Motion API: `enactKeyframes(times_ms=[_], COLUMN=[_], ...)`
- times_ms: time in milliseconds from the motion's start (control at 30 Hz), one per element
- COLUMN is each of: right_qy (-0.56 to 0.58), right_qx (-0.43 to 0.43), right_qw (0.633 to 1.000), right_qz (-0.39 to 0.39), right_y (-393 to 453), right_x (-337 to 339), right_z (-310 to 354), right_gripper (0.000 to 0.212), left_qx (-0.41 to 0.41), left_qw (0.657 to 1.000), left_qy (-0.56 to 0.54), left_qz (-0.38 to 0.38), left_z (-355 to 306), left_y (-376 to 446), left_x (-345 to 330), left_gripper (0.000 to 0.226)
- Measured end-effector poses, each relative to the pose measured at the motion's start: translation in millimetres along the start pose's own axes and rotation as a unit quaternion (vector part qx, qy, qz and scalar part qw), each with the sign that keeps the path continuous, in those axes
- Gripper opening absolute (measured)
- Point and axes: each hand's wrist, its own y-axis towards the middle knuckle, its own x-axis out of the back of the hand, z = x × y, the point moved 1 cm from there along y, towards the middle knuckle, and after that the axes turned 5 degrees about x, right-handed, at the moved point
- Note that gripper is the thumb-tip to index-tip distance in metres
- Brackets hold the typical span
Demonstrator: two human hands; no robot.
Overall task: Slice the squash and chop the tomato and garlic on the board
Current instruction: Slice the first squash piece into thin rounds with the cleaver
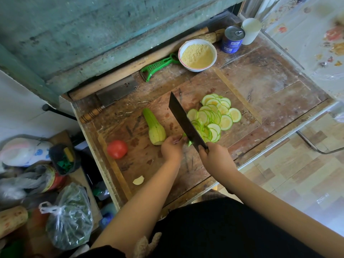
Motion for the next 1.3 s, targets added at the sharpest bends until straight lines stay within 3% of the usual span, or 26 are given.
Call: enactKeyframes(times_ms=[367,633,1300], right_qy=[-0.020,-0.027,-0.013], right_qx=[-0.024,-0.036,0.008], right_qw=[0.999,0.999,1.000], right_qz=[0.015,0.023,-0.019], right_y=[15.5,22.6,-1.7], right_x=[-12.6,-17.9,1.7], right_z=[7.2,6.4,-0.3], right_gripper=[0.033,0.031,0.031], left_qx=[-0.002,-0.065,0.002], left_qw=[1.000,0.994,1.000], left_qy=[0.015,0.085,0.018], left_qz=[-0.015,0.013,0.009], left_z=[0.1,3.7,3.9], left_y=[1.8,-0.7,-5.9], left_x=[0.5,3.1,-0.9], left_gripper=[0.023,0.028,0.021])
